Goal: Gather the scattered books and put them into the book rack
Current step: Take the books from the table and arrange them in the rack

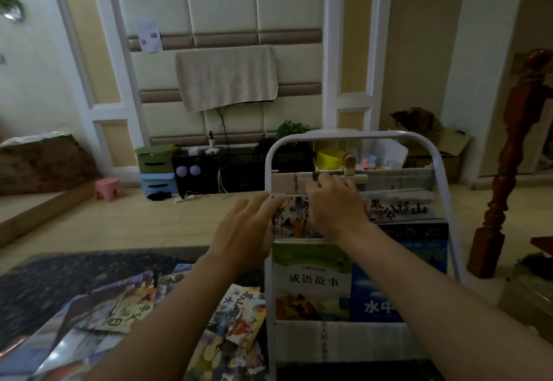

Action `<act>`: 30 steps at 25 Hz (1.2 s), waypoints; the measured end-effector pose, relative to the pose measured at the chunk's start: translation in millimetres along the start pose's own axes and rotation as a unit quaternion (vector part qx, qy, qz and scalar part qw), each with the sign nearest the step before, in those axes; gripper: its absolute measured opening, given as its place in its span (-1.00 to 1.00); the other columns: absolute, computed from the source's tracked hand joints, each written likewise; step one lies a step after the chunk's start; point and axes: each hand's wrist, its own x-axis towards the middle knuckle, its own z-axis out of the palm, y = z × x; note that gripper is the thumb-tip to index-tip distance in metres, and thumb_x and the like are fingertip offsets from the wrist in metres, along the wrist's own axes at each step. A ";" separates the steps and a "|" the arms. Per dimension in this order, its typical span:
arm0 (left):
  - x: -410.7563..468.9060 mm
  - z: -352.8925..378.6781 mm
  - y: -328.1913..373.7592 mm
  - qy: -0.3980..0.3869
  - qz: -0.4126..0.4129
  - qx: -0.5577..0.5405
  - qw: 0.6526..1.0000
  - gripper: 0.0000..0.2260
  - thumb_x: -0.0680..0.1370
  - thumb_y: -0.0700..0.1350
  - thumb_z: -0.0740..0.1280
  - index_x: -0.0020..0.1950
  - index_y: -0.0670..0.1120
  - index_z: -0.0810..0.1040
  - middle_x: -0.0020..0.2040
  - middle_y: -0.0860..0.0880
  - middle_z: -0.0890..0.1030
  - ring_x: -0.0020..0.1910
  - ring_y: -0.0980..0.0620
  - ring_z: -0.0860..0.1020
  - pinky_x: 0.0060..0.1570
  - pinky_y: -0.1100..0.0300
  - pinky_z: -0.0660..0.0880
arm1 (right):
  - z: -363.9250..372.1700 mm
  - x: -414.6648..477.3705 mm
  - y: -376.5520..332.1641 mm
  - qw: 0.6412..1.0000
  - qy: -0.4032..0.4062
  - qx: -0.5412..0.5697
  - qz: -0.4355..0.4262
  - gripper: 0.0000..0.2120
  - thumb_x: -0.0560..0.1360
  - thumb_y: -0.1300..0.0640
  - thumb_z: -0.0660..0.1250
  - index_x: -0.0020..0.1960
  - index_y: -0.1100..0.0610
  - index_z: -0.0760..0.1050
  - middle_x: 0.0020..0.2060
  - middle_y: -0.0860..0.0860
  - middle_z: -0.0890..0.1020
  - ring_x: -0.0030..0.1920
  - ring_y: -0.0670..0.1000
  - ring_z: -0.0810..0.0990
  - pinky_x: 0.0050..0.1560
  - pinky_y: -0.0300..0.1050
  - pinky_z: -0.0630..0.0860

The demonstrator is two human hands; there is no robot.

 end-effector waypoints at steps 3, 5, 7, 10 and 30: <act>-35.4 -0.6 -19.5 0.002 -0.061 -0.019 0.998 -0.54 0.57 -0.06 0.31 0.45 -0.08 0.35 0.35 -0.09 0.45 0.20 -0.09 0.48 0.09 0.07 0.51 | -2.3 -2.7 -55.9 0.994 0.052 0.082 -0.048 -0.84 0.52 0.17 0.24 0.06 0.16 0.53 -0.08 0.13 0.58 -0.07 0.17 0.56 -0.06 0.06 0.50; -62.9 2.0 -37.2 -0.033 -0.104 -0.015 0.994 -0.54 0.59 -0.04 0.29 0.47 -0.09 0.33 0.37 -0.09 0.44 0.22 -0.08 0.47 0.13 0.07 0.50 | -0.6 -5.3 -94.2 0.986 0.043 0.135 -0.088 -0.87 0.52 0.19 0.24 0.03 0.17 0.52 -0.10 0.13 0.57 -0.09 0.16 0.56 -0.07 0.04 0.51; -94.2 5.6 -55.4 -0.061 -0.133 -0.015 0.989 -0.57 0.61 -0.02 0.25 0.46 -0.09 0.35 0.34 -0.09 0.46 0.21 -0.11 0.47 0.12 0.02 0.48 | 6.8 -9.8 -126.4 0.979 0.004 0.168 -0.117 -0.85 0.53 0.20 0.24 0.07 0.18 0.49 -0.04 0.13 0.56 -0.03 0.16 0.54 -0.06 0.03 0.51; -143.1 14.0 -78.9 -0.090 -0.194 -0.012 0.977 -0.62 0.60 0.00 0.23 0.40 -0.07 0.40 0.28 -0.10 0.50 0.18 -0.16 0.49 0.10 -0.03 0.47 | 30.3 -21.4 -163.6 0.970 -0.067 0.193 -0.129 -0.81 0.56 0.21 0.22 0.16 0.20 0.44 0.05 0.15 0.51 0.04 0.19 0.49 -0.12 0.00 0.45; -285.4 118.4 -114.2 -0.181 -0.365 -0.002 0.913 -0.57 0.58 -0.01 0.23 0.43 -0.10 0.40 0.36 -0.13 0.46 0.34 -0.19 0.40 0.26 -0.09 0.35 | 229.1 -124.5 -273.9 0.851 -0.494 0.178 -0.003 -0.35 0.55 -0.30 0.19 0.48 0.04 0.15 0.49 0.19 0.23 0.37 0.31 0.33 0.27 0.24 0.43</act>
